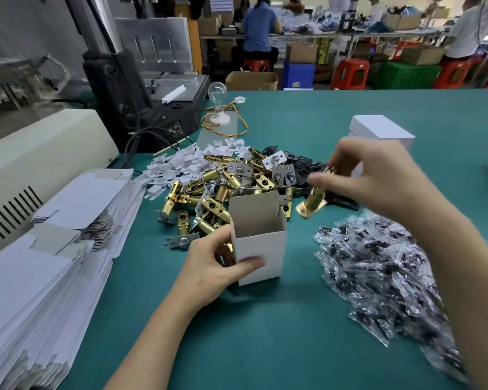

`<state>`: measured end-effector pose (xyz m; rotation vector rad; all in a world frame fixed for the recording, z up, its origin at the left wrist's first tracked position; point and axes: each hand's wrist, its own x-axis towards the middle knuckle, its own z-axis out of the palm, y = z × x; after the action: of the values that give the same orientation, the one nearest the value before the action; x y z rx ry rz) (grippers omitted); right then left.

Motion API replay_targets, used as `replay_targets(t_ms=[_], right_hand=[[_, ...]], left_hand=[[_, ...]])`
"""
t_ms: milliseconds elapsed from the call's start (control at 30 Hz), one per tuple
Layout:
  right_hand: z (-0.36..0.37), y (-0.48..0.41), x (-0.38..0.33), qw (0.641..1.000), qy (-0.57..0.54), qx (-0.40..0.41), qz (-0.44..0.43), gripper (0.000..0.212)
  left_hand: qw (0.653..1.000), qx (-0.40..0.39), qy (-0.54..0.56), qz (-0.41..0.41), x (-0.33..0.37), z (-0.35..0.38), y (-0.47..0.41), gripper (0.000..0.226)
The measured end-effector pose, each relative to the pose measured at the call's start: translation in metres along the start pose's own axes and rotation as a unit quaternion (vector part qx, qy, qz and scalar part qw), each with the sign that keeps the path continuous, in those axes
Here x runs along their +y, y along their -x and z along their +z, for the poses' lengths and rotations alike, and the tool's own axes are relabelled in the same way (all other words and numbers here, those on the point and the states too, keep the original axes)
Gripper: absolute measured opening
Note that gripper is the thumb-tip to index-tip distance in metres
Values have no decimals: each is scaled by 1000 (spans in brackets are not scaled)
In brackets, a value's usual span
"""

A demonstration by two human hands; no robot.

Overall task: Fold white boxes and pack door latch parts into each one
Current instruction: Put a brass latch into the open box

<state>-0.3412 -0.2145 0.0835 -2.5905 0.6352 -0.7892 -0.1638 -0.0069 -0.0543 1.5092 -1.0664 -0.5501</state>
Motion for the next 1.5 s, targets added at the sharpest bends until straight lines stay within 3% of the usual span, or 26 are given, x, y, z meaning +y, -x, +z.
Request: replay_targets(t_ms=[67, 133, 267, 333, 467, 567, 667, 833, 1033, 1233, 1300, 1500], right_hand=[[-11, -1, -15, 993, -63, 95, 8, 49], [-14, -2, -31, 980, -148, 125, 33, 48], [-3, -4, -56, 944, -305, 86, 88, 50], [11, -4, -64, 939, -327, 53, 94, 46], [34, 1, -68, 968, -233, 21, 86, 48], [41, 4, -66, 991, -106, 55, 62, 48], [42, 4, -72, 997, -46, 55, 28, 45], [45, 1, -80, 998, -43, 12, 34, 44], [47, 2, -80, 991, 106, -77, 38, 49], [46, 7, -86, 954, 260, -147, 26, 44], [43, 6, -87, 954, 260, -147, 4, 40], [32, -45, -89, 990, 87, -95, -63, 18]], left_hand=[[1000, 11, -12, -5, -1, 1, -1, 42], [1000, 17, -17, -9, -1, 2, -1, 44], [1000, 19, -17, -16, -1, 1, 1, 46], [1000, 16, -16, -14, 0, 1, 2, 44], [999, 20, -28, 9, 3, -1, 3, 42], [999, 24, -43, 9, 4, -2, 2, 32], [998, 26, -52, 4, 3, -2, 2, 36], [998, 29, -60, 14, 1, -3, 1, 34], [998, 3, -65, 22, 3, -2, 1, 27], [998, -15, -57, 9, 2, -1, 1, 32], [999, -20, -48, 5, 2, 0, 0, 37], [999, -39, -29, 6, -4, 2, 1, 33]])
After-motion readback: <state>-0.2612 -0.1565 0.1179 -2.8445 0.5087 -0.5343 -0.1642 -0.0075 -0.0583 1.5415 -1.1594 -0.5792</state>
